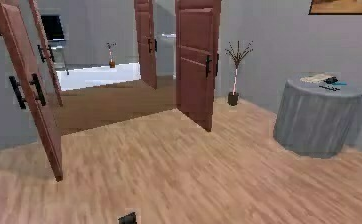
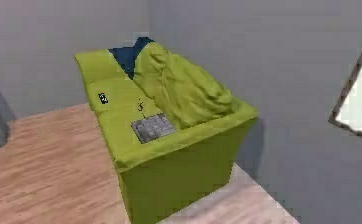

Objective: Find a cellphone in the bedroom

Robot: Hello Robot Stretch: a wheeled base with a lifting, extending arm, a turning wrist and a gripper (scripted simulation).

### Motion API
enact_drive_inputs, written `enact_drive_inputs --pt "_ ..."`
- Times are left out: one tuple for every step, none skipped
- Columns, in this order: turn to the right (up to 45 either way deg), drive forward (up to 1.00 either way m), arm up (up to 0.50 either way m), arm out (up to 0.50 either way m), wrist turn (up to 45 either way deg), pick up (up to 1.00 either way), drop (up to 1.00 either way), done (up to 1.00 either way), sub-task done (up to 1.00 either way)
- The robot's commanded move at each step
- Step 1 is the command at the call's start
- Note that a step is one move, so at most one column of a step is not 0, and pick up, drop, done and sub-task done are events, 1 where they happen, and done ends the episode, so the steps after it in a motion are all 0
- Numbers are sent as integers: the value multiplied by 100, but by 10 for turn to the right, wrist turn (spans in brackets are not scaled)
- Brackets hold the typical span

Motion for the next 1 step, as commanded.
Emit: enact_drive_inputs --pt "-450 0 0 0 0 0 0 0 0"
